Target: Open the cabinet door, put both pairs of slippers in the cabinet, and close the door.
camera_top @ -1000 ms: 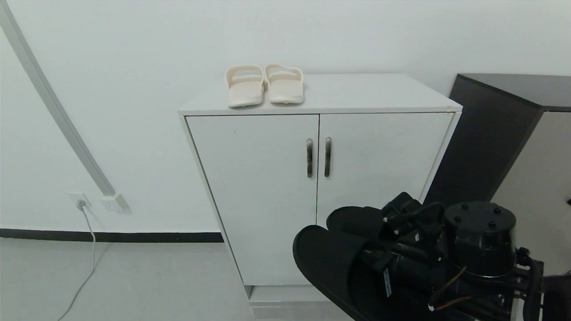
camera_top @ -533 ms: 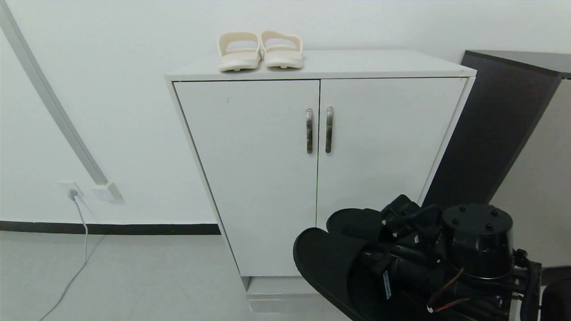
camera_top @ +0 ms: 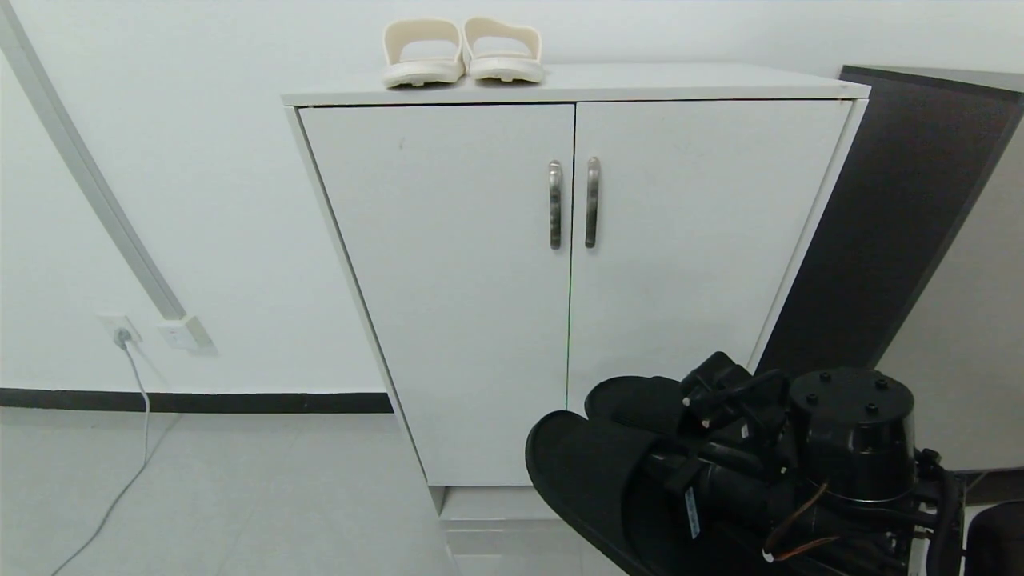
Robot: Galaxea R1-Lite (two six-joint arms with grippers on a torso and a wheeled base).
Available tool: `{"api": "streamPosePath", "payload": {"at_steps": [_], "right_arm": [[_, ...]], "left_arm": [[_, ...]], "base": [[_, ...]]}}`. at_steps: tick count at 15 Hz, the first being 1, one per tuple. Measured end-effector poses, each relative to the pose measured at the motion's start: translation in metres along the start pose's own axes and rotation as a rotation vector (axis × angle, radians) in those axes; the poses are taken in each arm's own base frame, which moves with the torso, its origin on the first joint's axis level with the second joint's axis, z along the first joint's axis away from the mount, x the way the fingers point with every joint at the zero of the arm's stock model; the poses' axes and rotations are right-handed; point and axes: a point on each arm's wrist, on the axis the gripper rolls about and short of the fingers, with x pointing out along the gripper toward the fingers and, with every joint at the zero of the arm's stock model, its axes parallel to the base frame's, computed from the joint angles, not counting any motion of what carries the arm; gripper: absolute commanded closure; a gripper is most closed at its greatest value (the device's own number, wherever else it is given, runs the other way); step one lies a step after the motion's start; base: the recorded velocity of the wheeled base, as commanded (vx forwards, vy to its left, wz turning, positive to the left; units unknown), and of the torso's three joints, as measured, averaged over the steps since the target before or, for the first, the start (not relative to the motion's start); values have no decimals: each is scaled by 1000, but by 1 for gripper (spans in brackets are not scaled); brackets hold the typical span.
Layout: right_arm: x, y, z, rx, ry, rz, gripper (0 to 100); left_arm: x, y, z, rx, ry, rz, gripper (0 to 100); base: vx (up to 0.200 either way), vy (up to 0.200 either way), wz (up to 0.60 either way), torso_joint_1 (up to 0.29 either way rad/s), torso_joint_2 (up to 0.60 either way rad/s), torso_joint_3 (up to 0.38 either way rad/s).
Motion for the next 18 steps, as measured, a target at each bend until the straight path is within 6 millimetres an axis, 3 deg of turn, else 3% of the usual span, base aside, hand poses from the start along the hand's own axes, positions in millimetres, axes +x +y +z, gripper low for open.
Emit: {"api": "streamPosePath", "payload": {"at_steps": [2, 4, 7, 11, 18], "right_arm": [[0, 0, 0, 0, -3, 3, 100], [-1, 0, 1, 1, -28, 11, 100], [-1, -1, 0, 4, -49, 36, 100], [2, -5, -4, 8, -35, 25, 100], [11, -5, -9, 10, -50, 20, 100]], "left_arm": [[8, -3, 28, -24, 14, -78, 0], [26, -6, 41, -39, 76, -175, 0], [66, -10, 59, -56, 136, -320, 0], [134, -20, 71, -71, 169, -497, 0], [230, -87, 88, -124, 218, -784, 0]], "base": [[0, 0, 0, 0, 0, 0], [0, 0, 0, 0, 0, 0], [0, 0, 0, 0, 0, 0], [0, 0, 0, 0, 0, 0], [0, 0, 0, 0, 0, 0]]}}
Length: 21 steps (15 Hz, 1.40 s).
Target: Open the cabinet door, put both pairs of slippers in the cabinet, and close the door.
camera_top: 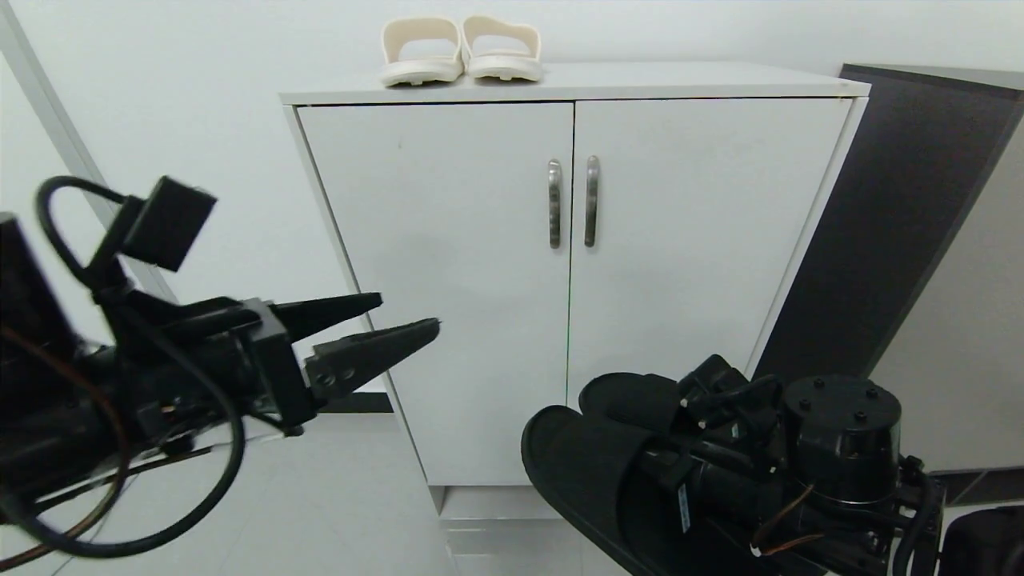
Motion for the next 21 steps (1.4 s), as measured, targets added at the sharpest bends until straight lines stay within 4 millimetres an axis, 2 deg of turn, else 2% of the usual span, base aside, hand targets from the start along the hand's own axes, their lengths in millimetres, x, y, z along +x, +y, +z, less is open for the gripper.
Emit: {"api": "streamPosePath", "payload": {"at_steps": [6, 10, 12, 15, 21], "right_arm": [[-1, -3, -3, 4, 11, -11, 100], [-1, -5, -4, 5, 15, -17, 100], [-1, -7, -4, 6, 15, -24, 100], [0, -7, -4, 6, 19, -25, 100], [0, -8, -5, 8, 22, -28, 100]], "left_arm": [[77, -27, 27, -96, -17, -203, 0], [119, -37, 43, -94, -35, -263, 0], [140, -36, 53, -95, -29, -274, 0], [160, -29, 63, -128, 0, -334, 0], [192, -4, 64, -140, -24, -243, 0]], "base": [[0, 0, 0, 0, 0, 0], [0, 0, 0, 0, 0, 0], [0, 0, 0, 0, 0, 0], [0, 0, 0, 0, 0, 0], [0, 0, 0, 0, 0, 0]]}}
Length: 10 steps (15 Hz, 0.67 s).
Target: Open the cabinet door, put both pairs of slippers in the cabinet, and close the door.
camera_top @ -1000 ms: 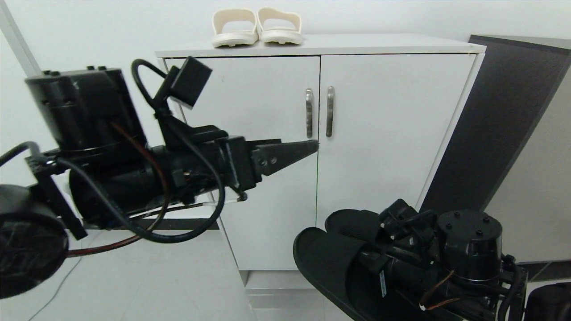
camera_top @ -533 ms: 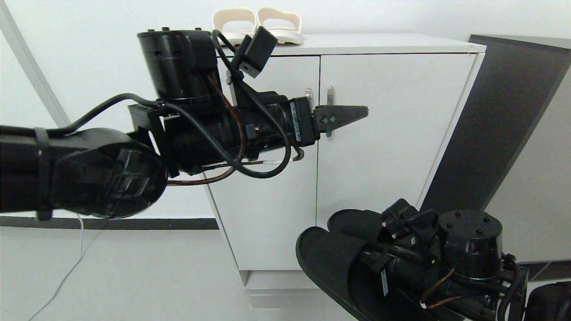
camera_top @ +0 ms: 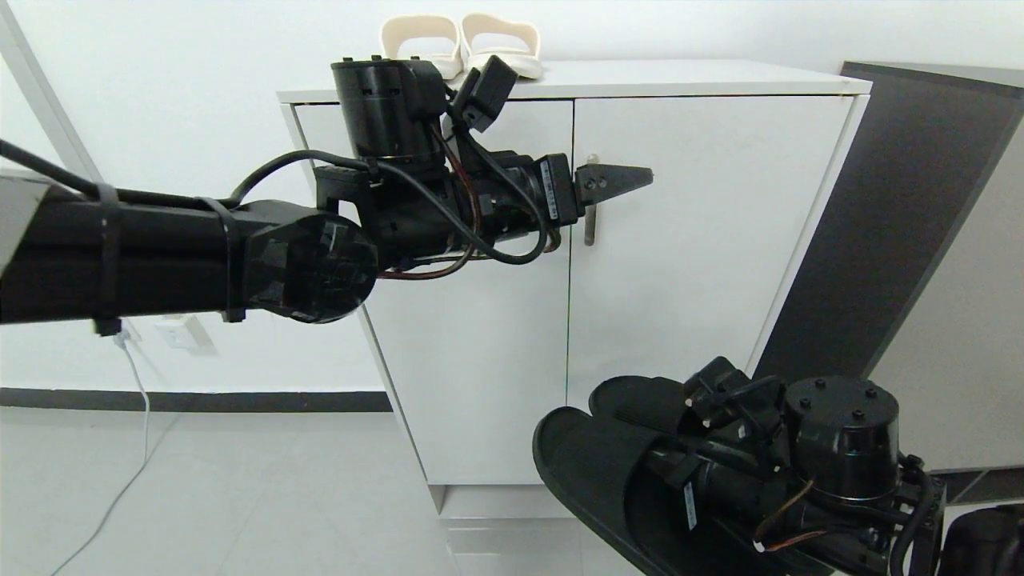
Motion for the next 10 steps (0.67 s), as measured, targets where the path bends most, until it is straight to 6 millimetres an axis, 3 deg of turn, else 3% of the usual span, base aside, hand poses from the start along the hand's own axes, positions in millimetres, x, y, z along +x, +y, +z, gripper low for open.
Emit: {"api": "streamPosePath", "payload": {"at_steps": [10], "right_arm": [[1, 0, -3, 0, 13, 0, 100]], "left_arm": [[18, 26, -4, -3, -1, 47, 0]], "base": [[0, 0, 0, 0, 0, 0]]}}
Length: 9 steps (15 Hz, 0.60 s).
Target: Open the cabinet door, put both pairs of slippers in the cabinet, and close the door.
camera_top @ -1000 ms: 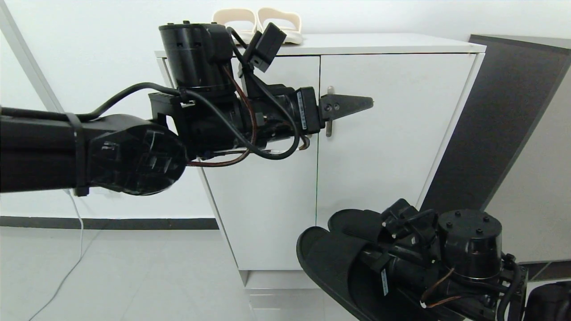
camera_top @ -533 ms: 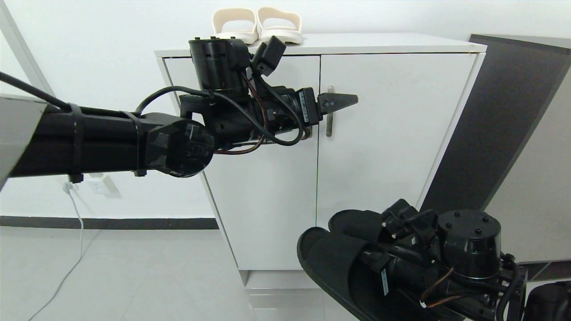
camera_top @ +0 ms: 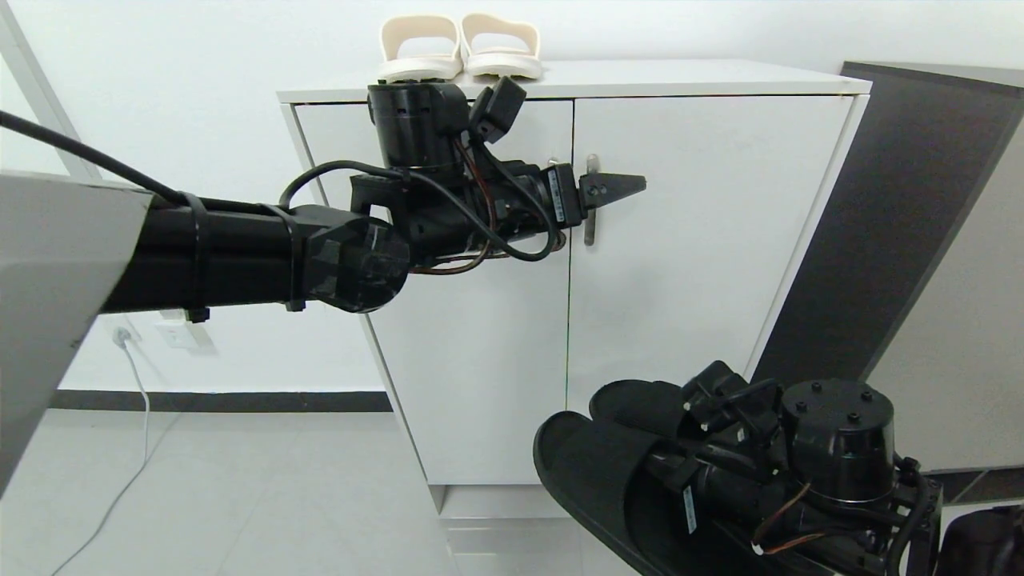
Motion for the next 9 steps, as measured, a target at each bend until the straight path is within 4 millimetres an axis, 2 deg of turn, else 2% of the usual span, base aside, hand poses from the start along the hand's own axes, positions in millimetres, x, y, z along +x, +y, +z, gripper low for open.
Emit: {"api": "streamPosePath", "payload": {"at_steps": [9], "right_arm": [[0, 0, 0, 0, 1, 1, 100]], "left_arm": [[10, 4, 0, 3, -4, -5, 0]], "base": [[0, 0, 0, 0, 0, 0]]}}
